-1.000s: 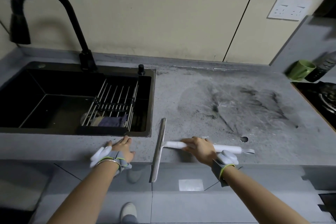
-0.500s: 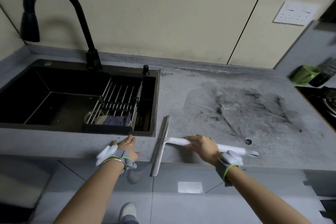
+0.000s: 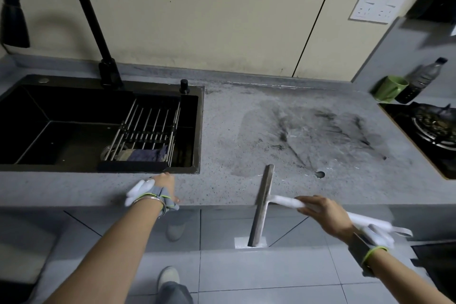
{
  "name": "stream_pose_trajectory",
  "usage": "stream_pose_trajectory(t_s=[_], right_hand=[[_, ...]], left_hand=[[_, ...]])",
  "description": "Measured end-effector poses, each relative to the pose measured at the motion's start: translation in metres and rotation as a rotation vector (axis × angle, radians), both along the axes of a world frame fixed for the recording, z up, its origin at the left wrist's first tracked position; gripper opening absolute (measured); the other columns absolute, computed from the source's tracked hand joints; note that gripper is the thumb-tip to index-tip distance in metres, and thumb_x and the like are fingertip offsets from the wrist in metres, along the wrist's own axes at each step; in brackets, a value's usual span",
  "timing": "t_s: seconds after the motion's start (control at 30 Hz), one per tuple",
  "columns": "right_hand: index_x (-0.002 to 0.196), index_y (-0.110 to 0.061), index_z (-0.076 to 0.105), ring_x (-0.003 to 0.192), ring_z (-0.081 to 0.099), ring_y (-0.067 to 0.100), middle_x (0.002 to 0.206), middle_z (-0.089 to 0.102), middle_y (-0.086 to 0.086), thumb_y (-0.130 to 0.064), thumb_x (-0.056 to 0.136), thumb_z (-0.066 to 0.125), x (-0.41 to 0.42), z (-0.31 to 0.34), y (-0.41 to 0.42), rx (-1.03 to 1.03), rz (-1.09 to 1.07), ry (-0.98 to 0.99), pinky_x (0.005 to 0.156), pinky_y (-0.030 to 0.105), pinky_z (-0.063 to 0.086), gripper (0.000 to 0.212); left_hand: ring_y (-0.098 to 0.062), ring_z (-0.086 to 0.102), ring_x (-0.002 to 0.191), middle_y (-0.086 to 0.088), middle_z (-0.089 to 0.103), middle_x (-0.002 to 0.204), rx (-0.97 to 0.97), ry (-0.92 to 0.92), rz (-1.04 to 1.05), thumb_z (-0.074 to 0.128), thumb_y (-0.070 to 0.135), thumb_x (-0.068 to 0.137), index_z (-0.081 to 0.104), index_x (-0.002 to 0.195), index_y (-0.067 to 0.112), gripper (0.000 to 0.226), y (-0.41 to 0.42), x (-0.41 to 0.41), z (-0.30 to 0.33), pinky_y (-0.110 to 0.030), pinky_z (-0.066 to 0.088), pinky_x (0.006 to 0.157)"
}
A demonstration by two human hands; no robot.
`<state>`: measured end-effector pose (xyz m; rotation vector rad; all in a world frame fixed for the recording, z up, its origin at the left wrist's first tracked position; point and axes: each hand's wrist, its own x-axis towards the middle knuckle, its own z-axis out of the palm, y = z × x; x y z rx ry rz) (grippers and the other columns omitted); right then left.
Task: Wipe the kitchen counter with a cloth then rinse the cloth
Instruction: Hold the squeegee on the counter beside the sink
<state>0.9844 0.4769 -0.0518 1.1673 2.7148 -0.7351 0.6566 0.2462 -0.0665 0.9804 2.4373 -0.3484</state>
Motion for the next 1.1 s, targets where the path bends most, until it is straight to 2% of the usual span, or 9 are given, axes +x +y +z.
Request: stream_pose_trajectory(t_s=[0.17, 0.5, 0.67, 0.87, 0.97, 1.1], right_hand=[[0.119, -0.039, 0.061, 0.087, 0.057, 0.011, 0.092, 0.058, -0.013, -0.041, 0.088, 0.06, -0.015, -0.004, -0.01, 0.032, 0.047, 0.003, 0.074, 0.025, 0.03, 0.031], [0.124, -0.039, 0.057, 0.083, 0.049, 0.009, 0.093, 0.054, -0.012, -0.042, 0.091, 0.055, -0.082, -0.016, -0.024, 0.027, 0.18, 0.031, 0.076, 0.027, 0.03, 0.033], [0.125, -0.039, 0.055, 0.095, 0.056, 0.015, 0.107, 0.062, -0.005, -0.041, 0.092, 0.053, -0.124, -0.02, -0.034, 0.015, 0.237, 0.055, 0.081, 0.028, 0.032, 0.033], [0.124, -0.04, 0.056, 0.102, 0.056, 0.019, 0.111, 0.061, -0.003, -0.041, 0.092, 0.053, -0.163, -0.017, -0.043, -0.005, 0.271, 0.049, 0.087, 0.03, 0.032, 0.032], [0.123, -0.04, 0.057, 0.099, 0.057, 0.019, 0.107, 0.062, -0.004, -0.039, 0.092, 0.053, -0.166, -0.014, -0.044, 0.007, 0.272, 0.07, 0.084, 0.029, 0.032, 0.031], [0.12, -0.04, 0.058, 0.086, 0.053, 0.012, 0.093, 0.055, -0.012, -0.039, 0.091, 0.055, -0.141, -0.011, -0.037, 0.002, 0.236, 0.113, 0.077, 0.026, 0.031, 0.029]], left_hand=[[-0.026, 0.06, 0.109, -0.008, 0.061, 0.121, 0.045, 0.033, 0.034, 0.072, 0.049, 0.073, 0.054, 0.12, 0.007, 0.065, -0.004, 0.002, 0.001, -0.034, 0.051, 0.087], [-0.028, 0.056, 0.115, -0.009, 0.055, 0.128, 0.066, 0.034, 0.047, 0.069, 0.046, 0.079, 0.048, 0.126, 0.006, 0.065, -0.003, 0.001, -0.002, -0.035, 0.048, 0.092], [-0.029, 0.052, 0.12, -0.009, 0.049, 0.133, 0.076, 0.036, 0.034, 0.067, 0.043, 0.082, 0.042, 0.132, 0.008, 0.066, -0.005, -0.001, -0.004, -0.036, 0.045, 0.096], [-0.027, 0.049, 0.125, -0.007, 0.043, 0.142, 0.105, 0.034, 0.016, 0.065, 0.043, 0.083, 0.036, 0.139, 0.009, 0.071, -0.006, 0.001, -0.006, -0.036, 0.043, 0.099], [-0.027, 0.047, 0.128, -0.006, 0.038, 0.146, 0.105, 0.025, 0.018, 0.065, 0.044, 0.084, 0.033, 0.141, 0.01, 0.074, -0.006, 0.001, -0.006, -0.036, 0.043, 0.101], [-0.027, 0.046, 0.128, -0.006, 0.036, 0.148, 0.094, 0.01, 0.018, 0.064, 0.043, 0.085, 0.031, 0.142, 0.01, 0.074, -0.005, 0.002, -0.007, -0.036, 0.042, 0.101]])
